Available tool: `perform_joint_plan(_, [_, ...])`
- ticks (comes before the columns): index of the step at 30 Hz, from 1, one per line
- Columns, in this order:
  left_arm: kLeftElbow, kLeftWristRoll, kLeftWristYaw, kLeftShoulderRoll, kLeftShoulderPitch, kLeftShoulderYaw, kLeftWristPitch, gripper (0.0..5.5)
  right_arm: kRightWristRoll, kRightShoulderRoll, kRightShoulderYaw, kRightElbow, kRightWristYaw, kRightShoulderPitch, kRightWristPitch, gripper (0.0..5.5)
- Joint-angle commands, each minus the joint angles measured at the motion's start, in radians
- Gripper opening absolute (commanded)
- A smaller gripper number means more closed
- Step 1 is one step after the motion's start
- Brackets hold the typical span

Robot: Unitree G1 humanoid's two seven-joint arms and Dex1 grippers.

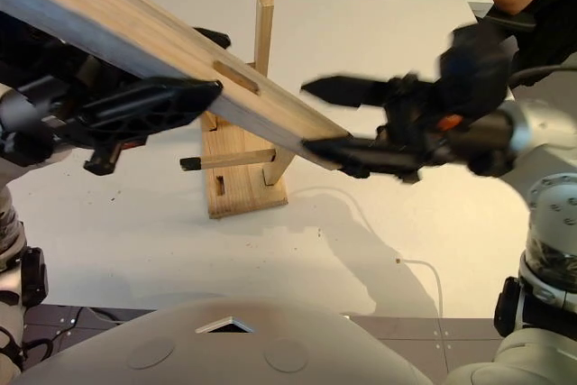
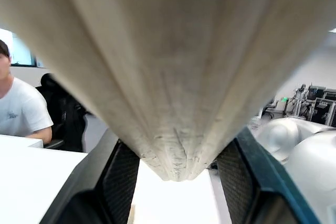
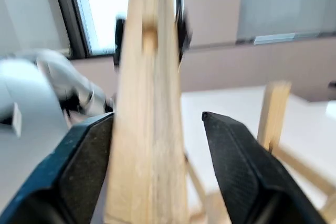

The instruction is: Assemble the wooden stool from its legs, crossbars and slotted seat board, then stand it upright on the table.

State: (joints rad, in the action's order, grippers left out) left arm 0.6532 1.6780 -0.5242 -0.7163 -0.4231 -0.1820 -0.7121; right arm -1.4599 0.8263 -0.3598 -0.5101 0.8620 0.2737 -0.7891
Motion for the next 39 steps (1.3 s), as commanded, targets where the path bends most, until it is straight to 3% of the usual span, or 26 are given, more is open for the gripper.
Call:
perform_joint_plan(1, [-0.054, 0.136, 0.058, -0.085, -0.087, -0.141, 0.036, 2.04, -0.118, 0.004, -0.083, 0.085, -0.129, 0.041, 0.009, 2.99])
perform_joint_plan(6, [-0.19, 0.028, -0.038, -0.274, -0.121, -0.277, -0.022, 2.04, -0.115, 0.009, -0.203, 0.082, -0.185, -0.055, 0.018, 2.99])
perform_joint_plan(11, [-0.333, -0.495, -0.554, -0.479, 0.121, -0.324, 0.103, 2.04, 0.021, -0.039, -0.272, 0.054, -0.153, -0.249, 0.047, 2.99])
perform_joint_plan(14, [-0.42, -0.625, -0.725, -0.505, 0.207, -0.316, 0.163, 2.04, 0.114, -0.055, -0.248, 0.067, -0.132, -0.297, 0.077, 2.99])
perform_joint_plan(18, [-0.312, -0.699, -0.846, -0.437, 0.432, -0.355, 0.165, 2.04, 0.146, -0.04, -0.197, 0.095, -0.095, -0.249, 0.078, 2.99])
perform_joint_plan(25, [-0.109, -0.858, -0.797, -0.242, 0.708, -0.319, 0.272, 2.04, 0.146, -0.017, -0.116, 0.132, -0.061, -0.123, 0.048, 2.99])
perform_joint_plan(39, [-0.044, -0.931, -0.662, -0.159, 0.689, -0.215, 0.322, 2.04, 0.239, -0.044, -0.081, 0.124, -0.009, -0.145, 0.069, 2.99])
